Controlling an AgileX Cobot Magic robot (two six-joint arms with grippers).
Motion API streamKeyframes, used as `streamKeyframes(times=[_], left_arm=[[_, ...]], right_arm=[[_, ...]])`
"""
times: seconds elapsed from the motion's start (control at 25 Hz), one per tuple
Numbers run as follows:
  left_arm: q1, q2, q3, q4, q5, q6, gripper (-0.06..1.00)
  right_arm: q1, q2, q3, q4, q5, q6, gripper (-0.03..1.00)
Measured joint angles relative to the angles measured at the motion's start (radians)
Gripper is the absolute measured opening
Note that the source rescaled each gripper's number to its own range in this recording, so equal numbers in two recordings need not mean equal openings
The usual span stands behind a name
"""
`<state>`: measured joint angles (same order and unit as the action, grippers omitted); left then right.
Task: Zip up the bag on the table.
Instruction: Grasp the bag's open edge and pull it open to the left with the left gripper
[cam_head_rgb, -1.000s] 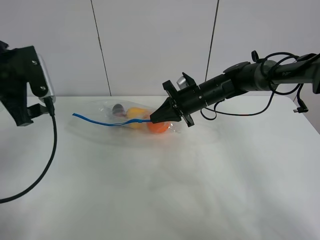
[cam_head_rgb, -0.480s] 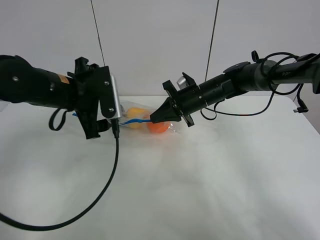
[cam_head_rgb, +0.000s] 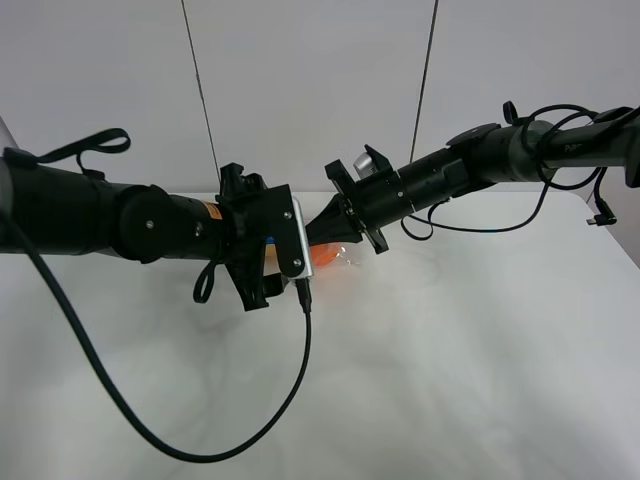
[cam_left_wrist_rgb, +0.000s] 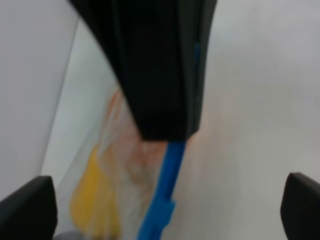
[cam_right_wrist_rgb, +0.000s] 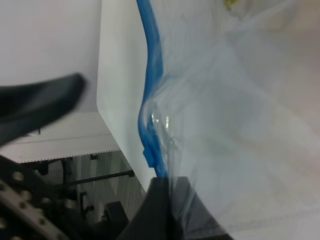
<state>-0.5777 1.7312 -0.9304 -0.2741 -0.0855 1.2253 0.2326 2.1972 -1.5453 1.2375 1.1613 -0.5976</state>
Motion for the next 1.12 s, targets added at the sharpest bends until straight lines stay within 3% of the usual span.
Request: streamKeyframes(times=[0.2,0.64,1.12], left_arm=[[-0.019,0.051,0.000,0.000,-0.101,-0.077,0.82],[-0.019,0.051,0.058,0.000,-0.136,-0.089,0.41],[-0.019,0.051,0.058,0.000,-0.227,-0.091,0.35]], right_arm=[[0.000,0.000,0.000,0.000,0.000,0.003,0.00],[0.000,0.000,0.000,0.000,0.003,0.010,0.00],[0.000,0.000,0.000,0.000,0.003,0.010,0.00]])
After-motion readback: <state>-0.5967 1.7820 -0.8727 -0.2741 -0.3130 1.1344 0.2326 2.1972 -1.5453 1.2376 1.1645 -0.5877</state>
